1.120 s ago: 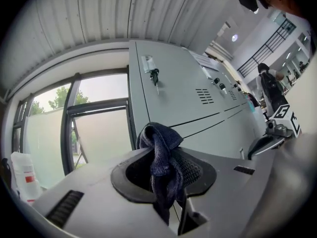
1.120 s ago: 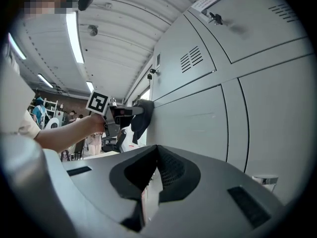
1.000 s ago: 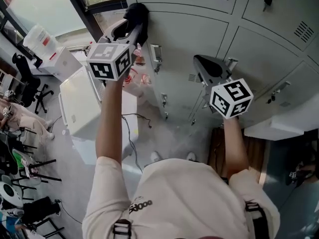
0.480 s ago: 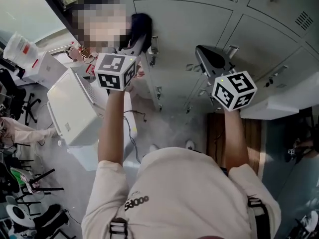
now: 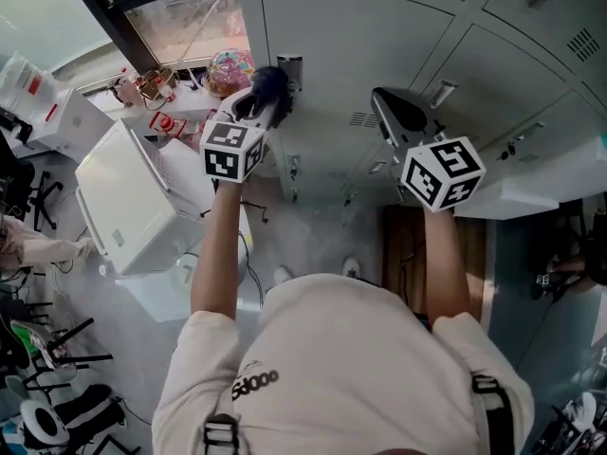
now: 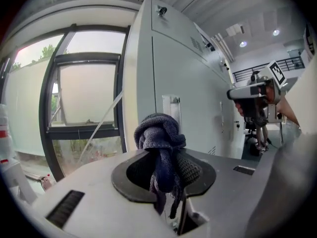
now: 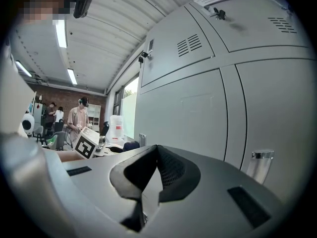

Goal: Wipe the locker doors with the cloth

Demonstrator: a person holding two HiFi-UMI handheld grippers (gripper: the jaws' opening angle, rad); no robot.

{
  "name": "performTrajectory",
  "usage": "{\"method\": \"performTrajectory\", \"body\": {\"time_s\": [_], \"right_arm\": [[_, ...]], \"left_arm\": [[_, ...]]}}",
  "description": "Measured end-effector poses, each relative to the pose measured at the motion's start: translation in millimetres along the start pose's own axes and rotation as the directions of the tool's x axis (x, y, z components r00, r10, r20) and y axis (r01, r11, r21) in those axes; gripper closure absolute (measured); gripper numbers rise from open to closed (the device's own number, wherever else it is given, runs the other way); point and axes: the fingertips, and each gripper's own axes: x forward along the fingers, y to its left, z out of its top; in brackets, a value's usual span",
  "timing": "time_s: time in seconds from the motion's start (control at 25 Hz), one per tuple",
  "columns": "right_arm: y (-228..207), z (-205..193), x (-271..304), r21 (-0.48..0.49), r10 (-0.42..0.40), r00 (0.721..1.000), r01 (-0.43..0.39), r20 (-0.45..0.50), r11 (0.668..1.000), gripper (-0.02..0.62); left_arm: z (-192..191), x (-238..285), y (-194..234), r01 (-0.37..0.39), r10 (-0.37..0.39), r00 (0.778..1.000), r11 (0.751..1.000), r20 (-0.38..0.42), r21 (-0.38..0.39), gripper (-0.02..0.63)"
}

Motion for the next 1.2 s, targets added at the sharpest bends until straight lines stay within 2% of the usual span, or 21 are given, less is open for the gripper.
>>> {"method": "performTrajectory", "body": {"time_s": [0.36,0.6,0.76,1.0,1.2], "right_arm": [[-3.3,-21.8,-5.6,0.02,-0.013,0.999,0.014,-0.045,1.0,0.586],[-5.2,-35.6,-14.7,0.019,-0.011,0.998,0.012,-0.07,1.0,0.586],[-20.2,-41.1,-27.4,0.019,-0.037,0.997,0.039,-0.074,0.999,0.586],[-50.6,-56.8,-53.4,0.026,-0.091,0.991,0.094,-0.096,0.995,0.586],[-77.3,-63.4,-76.6,0.03,-0.134,0.986,0.138,-0.097,0.99,0.586]], "left_arm": [[-84.8,20.3,-8.5,-0.003,-0.01,0.991,0.996,-0.132,-0.093,0.502],[-125.7,39.2,-35.7,0.033,-0.062,0.975,0.99,-0.213,-0.14,0.502],[-118.3,58.4,-64.2,0.069,-0.095,0.977,0.988,-0.189,-0.14,0.502],[-103.3,81.4,-101.2,0.063,-0.088,0.987,0.982,-0.137,-0.179,0.502],[-90.6,111.3,-153.7,0.141,-0.153,0.981,0.985,-0.118,-0.104,0.502]]}}
